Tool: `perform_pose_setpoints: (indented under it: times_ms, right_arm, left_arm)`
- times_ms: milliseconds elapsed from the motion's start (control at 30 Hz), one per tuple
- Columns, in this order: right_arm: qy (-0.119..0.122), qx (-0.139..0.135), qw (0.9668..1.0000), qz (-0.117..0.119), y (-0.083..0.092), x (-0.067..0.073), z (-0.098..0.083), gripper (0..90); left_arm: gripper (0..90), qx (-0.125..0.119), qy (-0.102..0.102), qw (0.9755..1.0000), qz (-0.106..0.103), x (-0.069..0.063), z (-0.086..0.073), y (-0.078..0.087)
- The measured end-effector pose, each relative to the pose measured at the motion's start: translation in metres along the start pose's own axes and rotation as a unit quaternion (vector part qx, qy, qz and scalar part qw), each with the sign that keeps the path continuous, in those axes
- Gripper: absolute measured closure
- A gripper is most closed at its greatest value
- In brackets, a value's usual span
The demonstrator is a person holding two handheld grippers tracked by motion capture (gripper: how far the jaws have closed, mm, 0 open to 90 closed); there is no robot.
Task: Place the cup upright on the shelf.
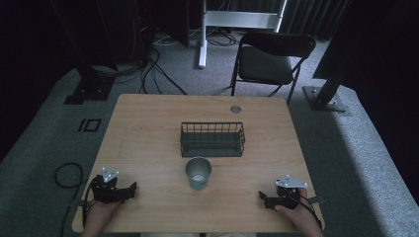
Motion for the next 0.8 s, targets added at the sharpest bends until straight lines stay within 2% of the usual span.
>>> perform_pose_setpoints:
  times_ms: [800]
  right_arm:
    - [-0.001,0.000,1.0000,-0.003,0.0011,0.0023,-0.0013,12.0]
  left_arm:
    - [1.5,-0.001,0.000,1.0000,0.000,0.0012,0.0000,-0.0002]
Point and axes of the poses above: each handheld gripper's, and its own axes: y roughly backward along the jaws, z roughly out of its top, x roughly to its left, the point moved 3 cm from there along -y, roughly forward along the jaws, and after that the axes turned 3 degrees about x, right-handed, at the moved point
